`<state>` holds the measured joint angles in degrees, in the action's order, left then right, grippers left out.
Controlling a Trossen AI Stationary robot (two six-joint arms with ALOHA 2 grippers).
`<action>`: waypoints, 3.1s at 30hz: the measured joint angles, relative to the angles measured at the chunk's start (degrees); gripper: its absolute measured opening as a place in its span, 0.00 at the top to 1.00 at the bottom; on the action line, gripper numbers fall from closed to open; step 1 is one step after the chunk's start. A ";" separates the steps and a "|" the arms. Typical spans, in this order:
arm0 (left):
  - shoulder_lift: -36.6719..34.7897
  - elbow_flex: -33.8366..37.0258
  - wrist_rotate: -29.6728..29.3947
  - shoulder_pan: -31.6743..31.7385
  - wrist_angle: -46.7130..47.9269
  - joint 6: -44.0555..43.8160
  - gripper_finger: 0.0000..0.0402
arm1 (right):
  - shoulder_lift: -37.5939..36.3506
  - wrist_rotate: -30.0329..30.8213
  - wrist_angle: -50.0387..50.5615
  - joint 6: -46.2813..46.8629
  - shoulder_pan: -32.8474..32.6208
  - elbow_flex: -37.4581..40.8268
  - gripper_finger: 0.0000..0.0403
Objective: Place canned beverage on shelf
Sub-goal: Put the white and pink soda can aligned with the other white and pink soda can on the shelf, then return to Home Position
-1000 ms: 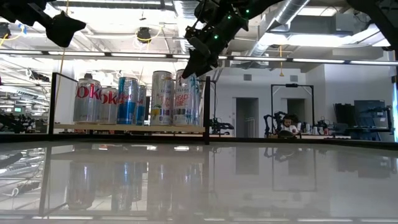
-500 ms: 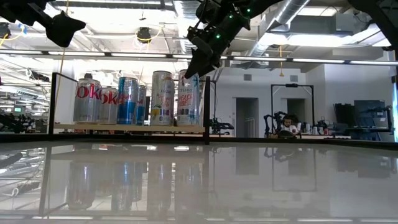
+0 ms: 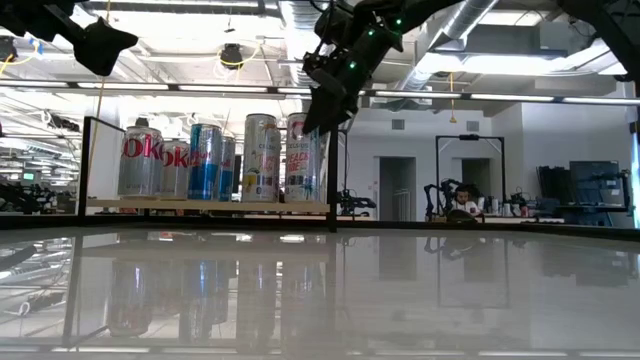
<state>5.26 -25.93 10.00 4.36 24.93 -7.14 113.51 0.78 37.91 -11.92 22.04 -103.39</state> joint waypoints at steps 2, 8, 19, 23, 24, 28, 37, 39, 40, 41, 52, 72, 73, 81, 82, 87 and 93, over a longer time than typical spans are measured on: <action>0.00 0.00 0.00 0.01 -0.02 0.00 0.21 | -0.21 -0.01 -0.34 0.00 -0.01 -0.06 0.08; 0.00 0.00 0.09 0.00 0.00 0.02 0.21 | -0.26 0.02 -0.38 -0.02 -0.02 -0.14 0.07; 0.00 0.00 0.12 0.00 -0.02 0.02 0.21 | -0.31 1.18 10.58 0.01 -1.20 -9.10 0.07; 0.00 0.00 0.13 0.00 -0.02 0.02 0.21 | -0.39 1.17 16.20 1.43 -2.16 -14.02 0.07; 0.00 0.00 0.13 0.00 0.00 0.02 0.21 | -0.39 1.17 17.60 1.68 -2.51 -15.19 0.07; 0.00 0.00 0.15 0.00 0.00 -0.02 0.21 | -0.39 1.06 24.23 2.89 -4.00 -19.46 0.09; -0.04 0.00 0.04 0.00 0.02 -0.02 0.21 | -1.99 -3.69 46.88 6.40 -10.61 -21.38 0.28; -0.04 0.00 0.08 0.00 0.01 -0.02 0.21 | -2.52 -3.64 50.37 8.77 -12.59 -21.33 0.34; -0.04 0.00 0.09 0.00 0.02 -0.04 0.21 | -2.74 -3.46 51.22 9.67 -13.70 -21.33 0.37; -0.04 0.00 0.09 0.02 0.02 -0.04 0.21 | -3.34 -3.02 51.91 10.67 -14.79 -21.29 0.40; -0.07 0.00 -1.27 0.00 -0.57 -1.90 0.21 | -32.86 15.70 31.24 25.60 -31.97 16.92 0.88; -0.52 13.92 -11.39 0.02 -24.05 1.48 0.21 | -70.18 17.30 -45.17 16.60 -29.48 76.57 0.96; -0.52 15.18 -11.41 0.00 -25.67 1.75 0.21 | -71.13 17.30 -46.68 16.47 -29.55 78.28 0.96; -0.55 20.10 -13.28 0.00 -29.74 4.79 0.21 | -74.78 17.28 -62.07 16.20 -27.38 90.89 0.90; -0.55 21.05 -13.74 0.02 -30.59 4.52 0.21 | -74.71 17.28 -63.55 16.83 -26.87 92.20 0.91; -0.55 24.60 -13.91 0.02 -33.72 2.10 0.21 | -74.61 17.18 -70.84 19.00 -25.47 98.08 0.97; -0.57 25.29 -13.92 0.02 -34.12 1.86 0.21 | -74.66 17.15 -76.07 21.36 -25.53 102.74 0.91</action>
<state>4.69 -0.64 -3.92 4.38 -9.19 -5.28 38.85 17.94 -38.16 9.44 -3.49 -0.66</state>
